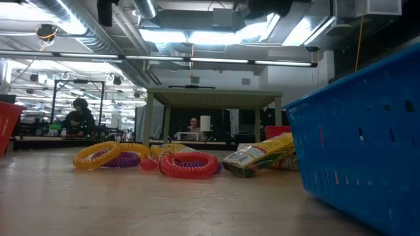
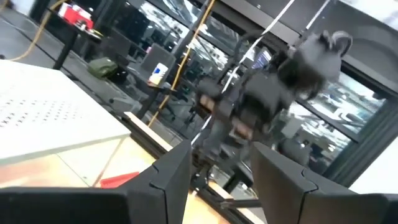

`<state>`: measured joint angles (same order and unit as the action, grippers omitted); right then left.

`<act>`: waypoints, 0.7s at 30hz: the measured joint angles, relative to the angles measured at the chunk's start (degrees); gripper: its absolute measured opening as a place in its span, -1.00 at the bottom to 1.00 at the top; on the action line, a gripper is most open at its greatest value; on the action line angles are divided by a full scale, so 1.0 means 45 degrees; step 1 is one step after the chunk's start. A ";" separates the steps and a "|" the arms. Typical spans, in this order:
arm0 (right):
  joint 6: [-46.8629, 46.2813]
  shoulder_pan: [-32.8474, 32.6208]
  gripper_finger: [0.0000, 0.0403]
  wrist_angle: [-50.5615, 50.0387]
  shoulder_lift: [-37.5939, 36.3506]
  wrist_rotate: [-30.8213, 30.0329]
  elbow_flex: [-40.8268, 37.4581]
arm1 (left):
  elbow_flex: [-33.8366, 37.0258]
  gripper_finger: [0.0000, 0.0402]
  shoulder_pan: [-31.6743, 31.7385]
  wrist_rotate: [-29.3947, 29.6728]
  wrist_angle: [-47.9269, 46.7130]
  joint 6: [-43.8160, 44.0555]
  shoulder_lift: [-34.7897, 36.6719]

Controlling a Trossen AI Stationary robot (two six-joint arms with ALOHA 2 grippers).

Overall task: Pick & Place Office Desk Supplies
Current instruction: Put the crayon box into the blue basket

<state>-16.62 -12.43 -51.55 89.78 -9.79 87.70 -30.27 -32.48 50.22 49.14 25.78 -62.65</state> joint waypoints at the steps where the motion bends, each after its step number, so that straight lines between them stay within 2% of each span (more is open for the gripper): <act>1: -0.0168 -0.0138 -0.30 0.0075 0.0305 0.0302 0.0000 | 0.0003 -0.20 -0.0030 -0.0071 -0.0012 0.0000 0.0024; 6: -0.0565 -0.0839 -0.30 0.0195 0.1204 0.0756 0.0005 | 0.0003 -0.20 -0.0620 -0.0252 -0.0588 -0.0811 0.0598; 8: -0.0956 -0.1000 -0.30 0.0153 0.1292 0.0774 0.0000 | -0.0002 -0.20 -0.0926 -0.0454 -0.2185 -0.0420 0.1196; 12: -0.2131 -0.1122 -0.30 0.0095 0.1244 0.1042 0.0010 | 0.0013 -0.20 -0.1544 -0.1384 -0.6830 0.2000 0.2542; 14: -0.2729 -0.1214 -0.30 -0.0254 0.1162 0.1041 0.0005 | 0.0013 -0.20 -0.1963 -0.1762 -0.7959 0.2429 0.3200; 16: -0.3298 -0.1378 -0.30 -0.0308 0.1093 0.1041 0.0015 | 0.0012 -0.20 -0.2535 -0.1656 -0.8605 0.2194 0.3950; 21: -0.3741 -0.1793 -0.30 -0.0400 0.1309 0.1285 0.0015 | 0.0008 -0.20 -0.3886 -0.0421 -1.1304 0.2210 0.5731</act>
<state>-33.45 -20.50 -53.35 95.67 -4.00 87.77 -30.24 -49.97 48.33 -1.73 35.73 -36.86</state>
